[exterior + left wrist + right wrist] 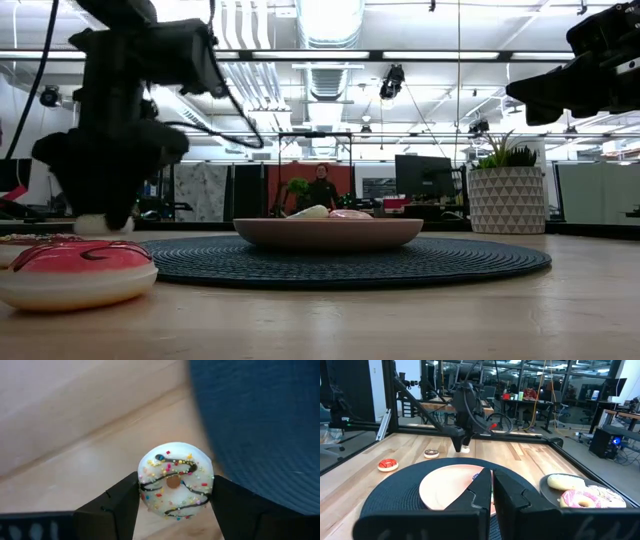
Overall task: Pick & Place donuts
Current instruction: Put the small white donut on the pink plate
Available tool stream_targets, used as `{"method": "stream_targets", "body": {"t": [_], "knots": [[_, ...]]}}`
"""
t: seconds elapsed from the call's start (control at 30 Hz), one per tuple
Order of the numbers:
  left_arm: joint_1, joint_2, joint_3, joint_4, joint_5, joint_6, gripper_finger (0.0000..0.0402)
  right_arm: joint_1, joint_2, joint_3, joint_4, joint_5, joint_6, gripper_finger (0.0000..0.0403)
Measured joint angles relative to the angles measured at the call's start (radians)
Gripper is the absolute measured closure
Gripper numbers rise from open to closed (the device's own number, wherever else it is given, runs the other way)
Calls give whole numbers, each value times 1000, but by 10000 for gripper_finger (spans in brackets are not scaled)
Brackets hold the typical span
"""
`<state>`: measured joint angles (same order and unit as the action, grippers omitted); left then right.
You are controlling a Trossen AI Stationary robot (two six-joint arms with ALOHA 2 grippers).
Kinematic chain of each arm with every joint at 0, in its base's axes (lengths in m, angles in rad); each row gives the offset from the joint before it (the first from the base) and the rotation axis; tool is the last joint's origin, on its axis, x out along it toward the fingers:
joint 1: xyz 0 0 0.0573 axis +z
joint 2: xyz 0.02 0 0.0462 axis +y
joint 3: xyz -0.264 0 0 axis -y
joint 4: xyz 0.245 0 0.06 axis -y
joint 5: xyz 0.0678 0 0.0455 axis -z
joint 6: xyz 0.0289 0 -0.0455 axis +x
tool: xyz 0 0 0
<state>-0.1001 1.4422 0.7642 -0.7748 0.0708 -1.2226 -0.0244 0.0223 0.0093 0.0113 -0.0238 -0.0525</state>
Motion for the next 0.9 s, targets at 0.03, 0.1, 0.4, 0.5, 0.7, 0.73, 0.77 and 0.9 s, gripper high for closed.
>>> {"method": "stream_targets", "body": {"t": [0.03, 0.1, 0.4, 0.5, 0.7, 0.73, 0.77, 0.9], "knots": [[2, 0, 10, 0, 2, 11, 200, 0, 0, 0, 0, 0, 0, 394], [8, 0, 34, -1, 3, 40, 200, 0, 0, 0, 0, 0, 0, 394], [60, 19, 168, -3, 3, 237, 200, 0, 0, 0, 0, 0, 0, 394], [79, 49, 221, -6, 3, 309, 200, 0, 0, 0, 0, 0, 0, 394], [101, 126, 336, -3, 2, 450, 200, 0, 0, 0, 0, 0, 0, 394], [103, 139, 354, -4, 3, 471, 200, 0, 0, 0, 0, 0, 0, 394], [103, 154, 373, -5, 3, 490, 200, 0, 0, 0, 0, 0, 0, 394], [104, 208, 445, -4, 4, 561, 200, 0, 0, 0, 0, 0, 0, 394]]}}
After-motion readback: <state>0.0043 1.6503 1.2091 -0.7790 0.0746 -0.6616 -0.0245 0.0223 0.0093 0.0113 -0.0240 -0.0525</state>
